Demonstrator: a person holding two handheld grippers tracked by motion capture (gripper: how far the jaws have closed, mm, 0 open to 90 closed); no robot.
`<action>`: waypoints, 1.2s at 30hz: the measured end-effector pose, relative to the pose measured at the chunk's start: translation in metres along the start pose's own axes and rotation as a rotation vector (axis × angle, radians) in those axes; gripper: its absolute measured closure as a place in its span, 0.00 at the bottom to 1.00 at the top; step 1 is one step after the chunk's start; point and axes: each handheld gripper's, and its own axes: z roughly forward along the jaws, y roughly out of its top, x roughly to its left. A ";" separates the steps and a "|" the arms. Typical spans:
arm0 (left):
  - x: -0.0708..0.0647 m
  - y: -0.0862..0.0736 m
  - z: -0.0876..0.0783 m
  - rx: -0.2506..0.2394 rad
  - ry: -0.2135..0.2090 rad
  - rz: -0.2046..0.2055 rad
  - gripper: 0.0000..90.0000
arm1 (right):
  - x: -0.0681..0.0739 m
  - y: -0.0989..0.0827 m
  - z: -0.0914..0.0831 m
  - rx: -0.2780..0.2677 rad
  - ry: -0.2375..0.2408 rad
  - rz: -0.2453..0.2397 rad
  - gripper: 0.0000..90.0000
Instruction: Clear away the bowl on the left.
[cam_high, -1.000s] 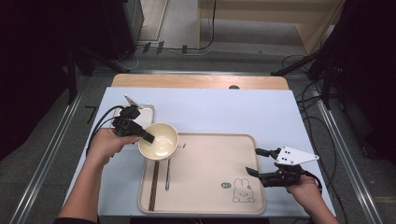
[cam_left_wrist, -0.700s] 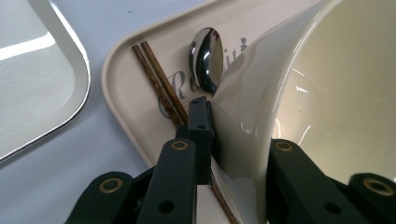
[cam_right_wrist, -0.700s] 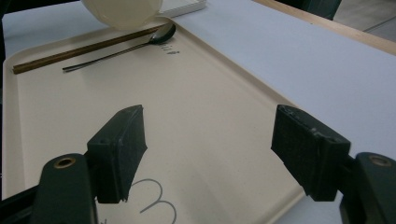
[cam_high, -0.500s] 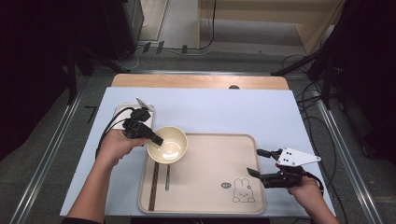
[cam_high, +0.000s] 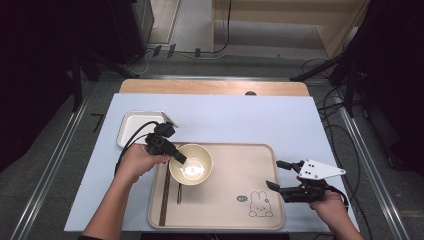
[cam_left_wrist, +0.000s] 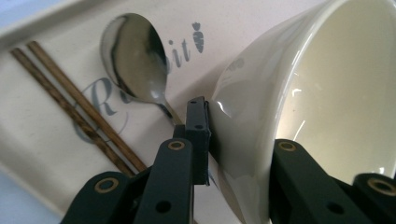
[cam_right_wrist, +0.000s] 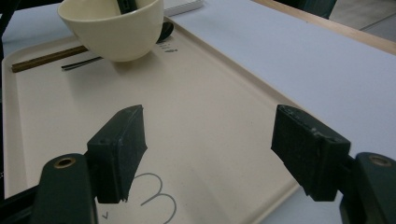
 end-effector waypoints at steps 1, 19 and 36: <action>-0.001 0.000 0.001 0.000 0.005 0.002 0.87 | 0.000 0.000 0.000 0.000 0.000 0.000 0.29; -0.001 -0.002 0.023 0.042 -0.030 -0.005 0.85 | 0.001 0.001 0.000 -0.002 0.010 -0.006 0.29; -0.004 -0.004 0.021 -0.001 -0.005 0.040 0.79 | 0.001 0.001 0.001 0.011 0.016 -0.002 0.29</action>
